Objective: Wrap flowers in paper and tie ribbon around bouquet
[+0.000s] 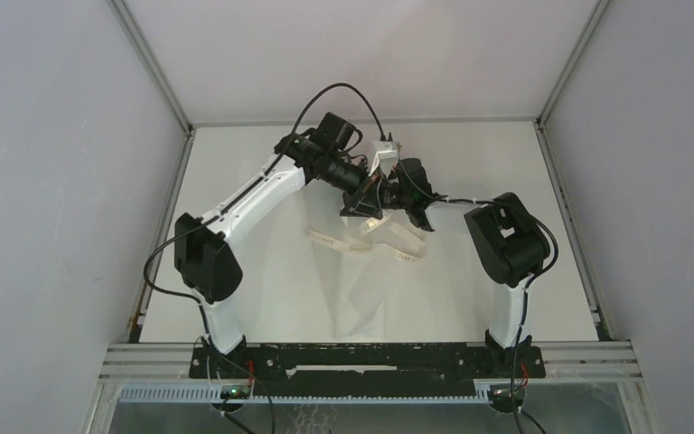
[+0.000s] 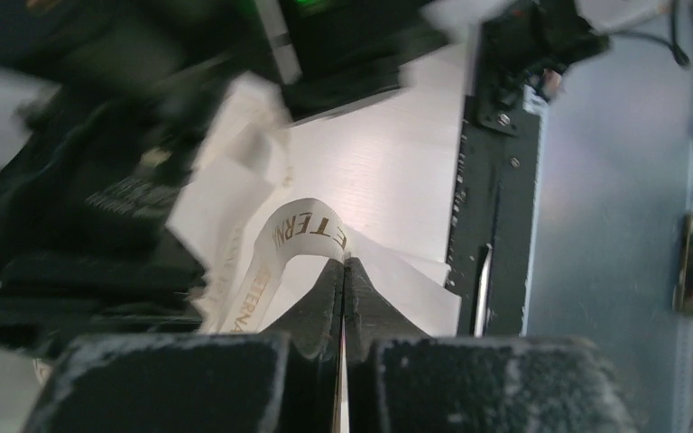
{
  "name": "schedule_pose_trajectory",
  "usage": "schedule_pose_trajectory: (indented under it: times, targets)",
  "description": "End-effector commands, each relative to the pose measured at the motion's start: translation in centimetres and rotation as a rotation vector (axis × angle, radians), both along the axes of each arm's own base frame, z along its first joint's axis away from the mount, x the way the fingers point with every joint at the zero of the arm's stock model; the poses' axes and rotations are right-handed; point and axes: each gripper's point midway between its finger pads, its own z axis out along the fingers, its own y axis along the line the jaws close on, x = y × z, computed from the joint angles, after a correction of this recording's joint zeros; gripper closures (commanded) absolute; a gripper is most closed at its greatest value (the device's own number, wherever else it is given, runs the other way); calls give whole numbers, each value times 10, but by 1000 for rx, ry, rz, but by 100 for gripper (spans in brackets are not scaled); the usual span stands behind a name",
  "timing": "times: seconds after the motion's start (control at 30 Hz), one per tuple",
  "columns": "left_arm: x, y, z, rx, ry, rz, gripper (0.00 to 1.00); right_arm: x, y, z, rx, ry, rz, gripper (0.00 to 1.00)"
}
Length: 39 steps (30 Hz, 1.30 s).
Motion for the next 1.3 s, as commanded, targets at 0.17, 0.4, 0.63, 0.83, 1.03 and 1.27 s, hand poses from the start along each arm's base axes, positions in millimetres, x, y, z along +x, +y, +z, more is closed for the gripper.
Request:
schedule_pose_trajectory:
  times: [0.17, 0.4, 0.63, 0.83, 1.03, 1.27]
  targets:
    - [59, 14, -12, -166, 154, 292, 100, 5, -12, 29, 35, -16, -21, 55]
    - [69, 36, -43, -121, 182, 366, 100, 8, -32, 43, 17, -34, -93, 53]
    - [83, 49, -57, -91, 146, 418, 100, 5, -64, 40, -43, -45, -150, 46]
    - [88, 53, -71, -46, 125, 424, 100, 0, -83, 46, -71, -106, -165, 44]
    - [86, 57, -70, -29, 95, 402, 100, 22, -131, 25, -365, -142, -431, 45]
    - [85, 55, -68, -18, 79, 380, 100, -31, -75, 87, -136, -441, -142, 46]
